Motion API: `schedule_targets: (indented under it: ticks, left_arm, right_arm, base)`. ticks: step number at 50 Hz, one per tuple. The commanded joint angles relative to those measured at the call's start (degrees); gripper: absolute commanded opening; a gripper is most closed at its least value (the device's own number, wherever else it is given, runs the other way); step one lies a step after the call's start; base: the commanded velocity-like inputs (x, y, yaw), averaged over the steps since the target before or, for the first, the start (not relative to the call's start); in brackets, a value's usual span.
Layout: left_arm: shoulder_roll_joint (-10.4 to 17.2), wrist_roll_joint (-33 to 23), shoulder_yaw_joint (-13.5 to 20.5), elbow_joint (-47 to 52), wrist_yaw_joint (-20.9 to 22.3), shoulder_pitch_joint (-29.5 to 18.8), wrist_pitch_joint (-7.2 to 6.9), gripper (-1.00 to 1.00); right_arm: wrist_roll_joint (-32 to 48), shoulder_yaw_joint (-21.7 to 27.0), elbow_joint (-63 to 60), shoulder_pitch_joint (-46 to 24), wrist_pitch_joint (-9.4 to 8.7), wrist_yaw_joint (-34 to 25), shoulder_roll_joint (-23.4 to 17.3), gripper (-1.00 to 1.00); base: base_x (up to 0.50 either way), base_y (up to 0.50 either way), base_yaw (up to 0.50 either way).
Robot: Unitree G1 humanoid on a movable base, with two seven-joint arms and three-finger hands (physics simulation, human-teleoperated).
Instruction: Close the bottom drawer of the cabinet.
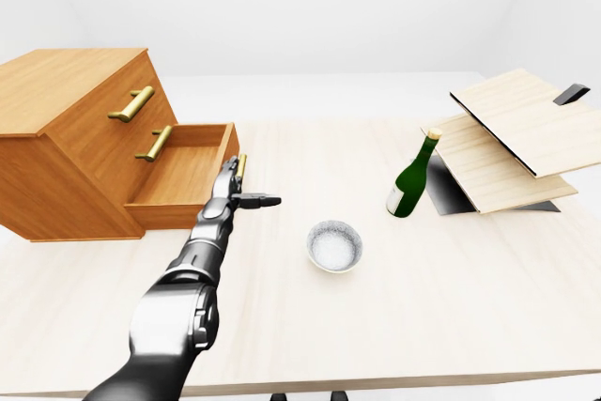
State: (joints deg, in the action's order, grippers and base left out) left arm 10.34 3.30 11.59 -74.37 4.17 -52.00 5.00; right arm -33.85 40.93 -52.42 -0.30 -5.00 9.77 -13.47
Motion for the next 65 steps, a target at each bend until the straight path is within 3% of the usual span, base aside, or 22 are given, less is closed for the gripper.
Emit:
schedule_targets:
  ticks: [1,20,21,31,42,49,59,61,65]
  left_arm:
    - [-1.03,-0.87,0.67,-2.66,-0.17,3.2,0.0,1.0]
    - [-0.72,-1.28,2.2,-3.1,-1.88,4.16,0.0,1.0]
    - [13.22,-5.32,2.65,-3.8,-5.2,6.33,0.0,1.0]
    - [14.65,-8.36,6.08,-3.73,-5.87,7.68,0.0,1.0]
    - [16.66,-9.46,6.49,-3.75,-6.51,8.75,0.0,1.0]
    - [18.21,-13.41,5.16,-3.84,-8.51,9.8,0.0,1.0]
    - [22.79,-20.17,4.05,-3.92,-11.59,10.63,0.0,1.0]
    - [24.32,-23.85,2.25,-3.97,-13.8,10.72,0.0,1.0]
    - [26.27,-23.67,4.15,-3.84,-12.17,10.33,0.0,1.0]
  right_arm:
    - [0.72,-0.46,0.07,0.14,0.0,-0.54,0.48,1.0]
    - [0.24,-0.49,-0.64,-0.34,0.0,-0.02,0.11,1.0]
    - [-0.25,-0.24,-1.79,-0.36,0.0,0.63,-0.22,1.0]
    - [-0.33,-0.06,-2.13,-0.42,0.0,0.63,-0.13,1.0]
    - [-0.52,-0.24,-2.69,-0.69,0.0,1.29,-0.45,1.0]
    - [-0.45,-0.24,-2.67,-0.68,0.0,1.19,-0.43,1.0]
    - [1.1,-1.43,-2.42,-0.71,0.0,0.55,0.18,1.0]
    - [1.13,-1.56,-2.37,-0.83,0.0,0.48,0.19,1.0]
    - [0.75,-1.21,-2.44,-1.12,0.0,0.68,-0.1,1.0]
  base:
    - [0.0,0.0,0.0]
    - [0.0,0.0,0.0]
    - [0.0,0.0,0.0]
    - [0.0,0.0,0.0]
    - [0.0,0.0,0.0]
    - [0.0,0.0,0.0]
    - [0.0,0.0,0.0]
    - [0.0,0.0,0.0]
    - [0.0,0.0,0.0]
